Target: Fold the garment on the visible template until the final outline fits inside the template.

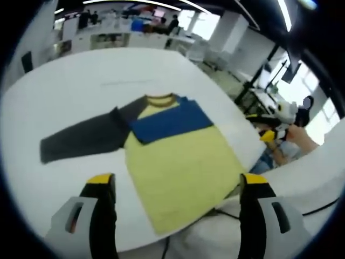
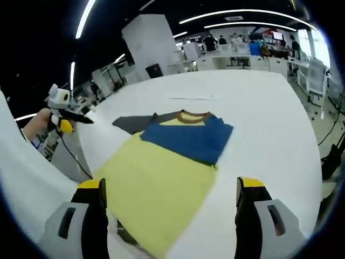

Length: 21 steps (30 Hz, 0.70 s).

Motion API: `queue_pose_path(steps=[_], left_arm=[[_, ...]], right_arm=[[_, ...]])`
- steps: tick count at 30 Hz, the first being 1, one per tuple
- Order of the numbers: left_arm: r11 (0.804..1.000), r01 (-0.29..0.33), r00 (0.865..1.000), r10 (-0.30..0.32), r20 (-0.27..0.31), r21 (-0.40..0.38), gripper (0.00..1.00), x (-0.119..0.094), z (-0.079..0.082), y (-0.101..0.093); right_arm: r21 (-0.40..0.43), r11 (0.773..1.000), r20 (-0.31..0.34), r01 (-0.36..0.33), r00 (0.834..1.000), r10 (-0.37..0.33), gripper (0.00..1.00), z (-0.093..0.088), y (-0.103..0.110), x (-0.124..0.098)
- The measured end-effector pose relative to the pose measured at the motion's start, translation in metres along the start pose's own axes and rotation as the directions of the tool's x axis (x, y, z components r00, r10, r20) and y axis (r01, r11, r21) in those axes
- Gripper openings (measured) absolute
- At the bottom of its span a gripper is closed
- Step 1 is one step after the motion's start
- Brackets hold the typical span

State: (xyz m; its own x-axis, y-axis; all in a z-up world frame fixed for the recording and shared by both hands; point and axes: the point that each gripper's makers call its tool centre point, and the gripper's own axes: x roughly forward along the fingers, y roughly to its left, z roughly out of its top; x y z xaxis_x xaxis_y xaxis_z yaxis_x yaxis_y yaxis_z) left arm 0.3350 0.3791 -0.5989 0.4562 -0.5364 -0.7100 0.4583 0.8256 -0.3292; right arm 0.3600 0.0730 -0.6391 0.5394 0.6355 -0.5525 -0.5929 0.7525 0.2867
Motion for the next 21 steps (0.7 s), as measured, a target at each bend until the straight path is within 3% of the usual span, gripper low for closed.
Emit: queue_pose_path(steps=[21], left_arm=[[1.000, 0.003, 1.000, -0.003, 0.004, -0.004, 0.91, -0.0029, 0.0074, 0.0057]], right_arm=[[0.019, 1.000, -0.004, -0.009, 1.000, 0.009, 1.00, 0.0016, 0.0000, 0.0105]])
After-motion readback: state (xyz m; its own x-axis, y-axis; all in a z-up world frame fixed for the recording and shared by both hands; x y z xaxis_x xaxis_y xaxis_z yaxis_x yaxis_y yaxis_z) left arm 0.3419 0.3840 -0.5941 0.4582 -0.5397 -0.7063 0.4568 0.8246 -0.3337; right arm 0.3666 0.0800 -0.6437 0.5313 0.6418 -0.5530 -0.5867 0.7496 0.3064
